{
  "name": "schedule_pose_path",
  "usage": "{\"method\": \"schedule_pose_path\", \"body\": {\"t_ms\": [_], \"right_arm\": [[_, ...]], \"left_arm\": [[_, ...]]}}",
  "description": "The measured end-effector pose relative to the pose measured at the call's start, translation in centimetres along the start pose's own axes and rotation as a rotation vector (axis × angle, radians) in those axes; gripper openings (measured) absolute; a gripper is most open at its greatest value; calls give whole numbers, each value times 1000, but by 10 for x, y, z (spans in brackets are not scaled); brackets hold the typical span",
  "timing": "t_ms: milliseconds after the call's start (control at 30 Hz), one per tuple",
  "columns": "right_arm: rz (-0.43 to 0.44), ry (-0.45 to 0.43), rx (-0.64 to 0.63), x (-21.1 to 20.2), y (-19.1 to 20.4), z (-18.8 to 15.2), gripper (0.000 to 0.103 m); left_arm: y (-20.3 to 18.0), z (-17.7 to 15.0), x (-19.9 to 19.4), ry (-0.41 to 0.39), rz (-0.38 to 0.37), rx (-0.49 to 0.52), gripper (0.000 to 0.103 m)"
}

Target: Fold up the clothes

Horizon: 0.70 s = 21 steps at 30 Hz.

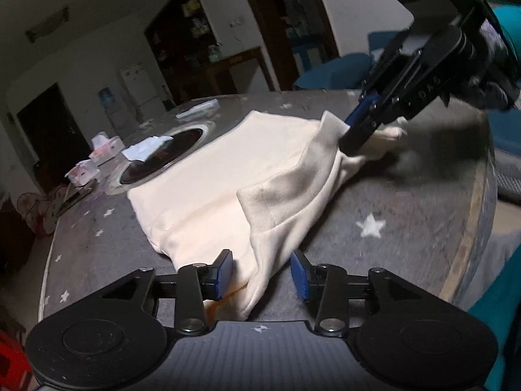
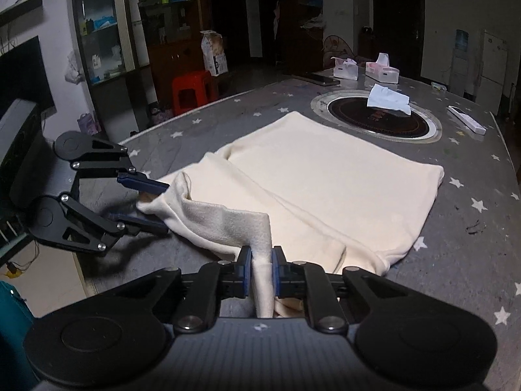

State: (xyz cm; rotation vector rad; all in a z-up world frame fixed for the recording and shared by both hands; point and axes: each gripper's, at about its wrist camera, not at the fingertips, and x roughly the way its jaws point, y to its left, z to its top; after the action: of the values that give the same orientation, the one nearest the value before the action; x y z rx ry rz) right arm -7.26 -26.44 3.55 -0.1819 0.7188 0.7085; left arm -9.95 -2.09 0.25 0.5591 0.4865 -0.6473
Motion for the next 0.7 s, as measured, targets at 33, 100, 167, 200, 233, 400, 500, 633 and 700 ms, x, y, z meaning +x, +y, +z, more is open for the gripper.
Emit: {"method": "schedule_pose_path", "body": {"t_ms": [33,100,167,200,233,400,500,633,700], "right_arm": [[-1,0,0,0,1,-2,11],[-1,-10,6,-2,4,-5,10],[-6,-23,2,-6,7,-8,9],[-8,-31,-1,-8,9,-9,9],[-10,-39,-4,-11,10,-10,9],[-17,-77,-25,-29,16,-10,9],[-13,-87,-41,-45,22,-10,9],[6,-87,-66,-69,35,-16,9],[22,-83,-70,-82,43,-19,9]], "left_arm": [[0,0,1,4,-5,-1,14],[2,0,0,1,-9,-12,8],[4,0,-3,-5,-17,-27,6],[5,1,-5,-9,-20,-32,6],[5,2,-8,-14,-22,-36,6],[3,10,-28,-40,-43,-66,5],[-2,13,-44,-53,-62,-80,5],[-14,16,-69,-58,-95,-81,5],[-19,18,-84,-61,-107,-90,5]]}}
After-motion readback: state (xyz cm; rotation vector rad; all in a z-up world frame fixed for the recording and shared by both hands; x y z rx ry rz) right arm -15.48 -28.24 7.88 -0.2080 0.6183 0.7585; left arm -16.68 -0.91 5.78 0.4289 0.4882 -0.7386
